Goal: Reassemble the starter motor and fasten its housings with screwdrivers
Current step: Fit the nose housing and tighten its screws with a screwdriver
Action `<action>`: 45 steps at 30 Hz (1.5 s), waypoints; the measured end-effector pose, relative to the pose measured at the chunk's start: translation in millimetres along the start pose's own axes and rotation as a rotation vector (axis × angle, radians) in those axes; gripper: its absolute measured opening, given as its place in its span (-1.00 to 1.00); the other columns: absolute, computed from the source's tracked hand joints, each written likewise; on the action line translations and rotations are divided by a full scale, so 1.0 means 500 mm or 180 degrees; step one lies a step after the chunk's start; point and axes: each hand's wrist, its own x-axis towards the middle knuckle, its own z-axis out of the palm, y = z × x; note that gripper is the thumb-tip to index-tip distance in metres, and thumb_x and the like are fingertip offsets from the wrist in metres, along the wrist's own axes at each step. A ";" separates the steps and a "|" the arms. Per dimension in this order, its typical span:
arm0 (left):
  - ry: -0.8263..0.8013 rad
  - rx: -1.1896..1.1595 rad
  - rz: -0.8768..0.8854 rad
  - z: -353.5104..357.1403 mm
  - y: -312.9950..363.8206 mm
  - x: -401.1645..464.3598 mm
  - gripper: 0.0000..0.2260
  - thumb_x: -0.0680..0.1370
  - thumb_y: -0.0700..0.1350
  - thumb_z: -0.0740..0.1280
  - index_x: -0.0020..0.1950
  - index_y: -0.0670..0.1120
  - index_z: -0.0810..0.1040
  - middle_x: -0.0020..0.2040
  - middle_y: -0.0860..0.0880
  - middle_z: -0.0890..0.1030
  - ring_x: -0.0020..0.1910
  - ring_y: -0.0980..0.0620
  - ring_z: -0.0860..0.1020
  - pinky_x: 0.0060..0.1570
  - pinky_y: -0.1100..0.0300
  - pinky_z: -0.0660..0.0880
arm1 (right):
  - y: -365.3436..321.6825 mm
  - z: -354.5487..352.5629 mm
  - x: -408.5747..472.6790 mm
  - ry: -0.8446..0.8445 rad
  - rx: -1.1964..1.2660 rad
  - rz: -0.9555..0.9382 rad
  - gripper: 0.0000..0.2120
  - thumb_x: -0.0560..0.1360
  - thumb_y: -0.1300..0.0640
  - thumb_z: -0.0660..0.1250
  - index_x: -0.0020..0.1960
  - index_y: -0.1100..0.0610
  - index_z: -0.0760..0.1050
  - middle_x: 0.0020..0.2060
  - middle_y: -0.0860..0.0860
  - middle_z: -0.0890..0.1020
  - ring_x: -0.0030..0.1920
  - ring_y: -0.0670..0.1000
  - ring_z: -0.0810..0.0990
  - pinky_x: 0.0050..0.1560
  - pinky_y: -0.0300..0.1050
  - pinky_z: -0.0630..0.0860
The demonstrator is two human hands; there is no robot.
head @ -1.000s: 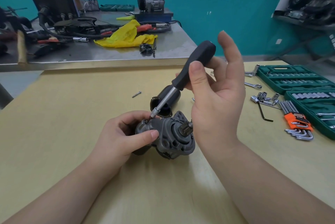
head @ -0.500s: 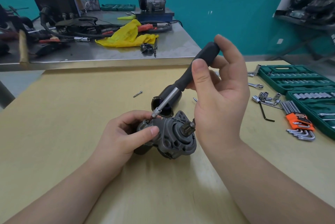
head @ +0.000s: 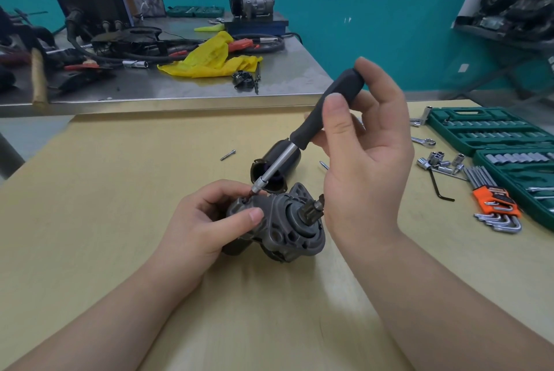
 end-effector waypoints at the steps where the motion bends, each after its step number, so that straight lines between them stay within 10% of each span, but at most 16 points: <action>1: 0.0006 -0.0014 -0.0008 0.001 0.001 0.000 -0.63 0.28 -0.01 0.62 0.03 -0.10 0.75 0.07 -0.25 0.75 -0.02 -0.20 0.72 -0.03 -0.01 0.68 | 0.001 -0.002 -0.002 -0.0049 0.0092 0.0033 -0.69 0.69 0.25 0.32 0.40 0.04 0.50 0.14 0.21 0.63 0.05 0.27 0.68 0.03 0.23 0.72; 5: -0.0007 -0.0009 -0.0010 0.003 0.003 0.001 -0.72 0.32 -0.12 0.64 0.01 -0.10 0.76 0.04 -0.23 0.76 -0.05 -0.16 0.73 -0.09 0.10 0.69 | -0.001 -0.003 -0.003 -0.0128 0.0197 0.0124 -0.66 0.73 0.30 0.21 0.47 0.10 0.44 0.23 0.21 0.65 0.14 0.35 0.69 0.06 0.16 0.70; 10: 0.0014 -0.0006 -0.0012 0.004 0.006 -0.001 -0.71 0.31 -0.09 0.64 0.01 -0.08 0.76 0.07 -0.24 0.76 -0.03 -0.19 0.73 -0.03 0.02 0.69 | -0.010 0.007 0.002 0.0052 0.0090 0.0059 -0.63 0.64 0.32 0.40 0.35 0.00 0.47 0.05 0.10 0.61 -0.13 -0.04 0.67 -0.14 -0.10 0.69; 16: 0.0033 -0.0019 -0.0052 0.003 0.002 0.002 -0.75 0.37 -0.18 0.60 0.03 -0.12 0.76 0.06 -0.23 0.76 -0.03 -0.16 0.72 -0.05 0.10 0.68 | 0.002 -0.003 -0.004 -0.0059 0.0276 0.0187 -0.68 0.73 0.26 0.22 0.44 0.04 0.48 0.19 0.18 0.67 0.14 0.30 0.70 0.02 0.10 0.69; 24: -0.0022 -0.0050 -0.0026 0.003 0.006 -0.002 -0.67 0.29 -0.01 0.62 0.01 -0.05 0.76 0.08 -0.22 0.76 -0.02 -0.19 0.73 -0.04 0.03 0.69 | -0.002 0.004 0.001 0.0098 -0.0028 0.0043 -0.67 0.65 0.23 0.40 0.33 -0.08 0.51 0.04 0.03 0.64 -0.09 0.00 0.67 -0.09 0.02 0.69; 30: -0.0049 -0.0061 -0.0038 0.003 0.008 -0.002 -0.65 0.30 0.00 0.62 0.04 -0.07 0.76 0.07 -0.20 0.77 -0.03 -0.14 0.74 -0.10 0.13 0.67 | 0.004 -0.003 -0.004 -0.0113 0.0289 0.0184 -0.68 0.74 0.24 0.19 0.44 0.00 0.48 0.19 0.17 0.67 0.09 0.28 0.72 0.04 0.08 0.69; 37: 0.0003 -0.0042 -0.0045 0.003 0.005 0.001 -0.66 0.27 0.01 0.63 0.01 -0.05 0.76 0.07 -0.25 0.75 -0.02 -0.20 0.72 -0.01 -0.05 0.67 | -0.004 0.004 0.002 0.0009 -0.0055 0.0001 -0.65 0.66 0.26 0.39 0.38 -0.02 0.48 0.03 -0.01 0.63 -0.14 -0.09 0.66 -0.11 -0.05 0.69; 41: 0.0000 -0.0047 -0.0022 0.003 0.005 0.001 -0.63 0.29 0.00 0.63 0.04 -0.09 0.76 0.07 -0.24 0.76 -0.04 -0.16 0.73 -0.08 0.10 0.68 | 0.000 -0.002 -0.003 -0.0269 -0.0019 -0.0001 -0.65 0.74 0.23 0.21 0.49 0.01 0.44 0.27 0.16 0.60 0.14 0.14 0.66 0.11 0.24 0.69; 45: -0.0051 -0.0043 0.0011 0.002 0.005 0.001 -0.66 0.30 0.00 0.63 0.03 -0.06 0.77 0.05 -0.20 0.77 -0.04 -0.14 0.74 -0.07 0.11 0.69 | -0.007 0.003 -0.005 -0.0361 0.0051 -0.0003 -0.60 0.73 0.30 0.20 0.50 -0.01 0.40 0.29 0.20 0.60 0.06 0.20 0.74 0.04 0.05 0.70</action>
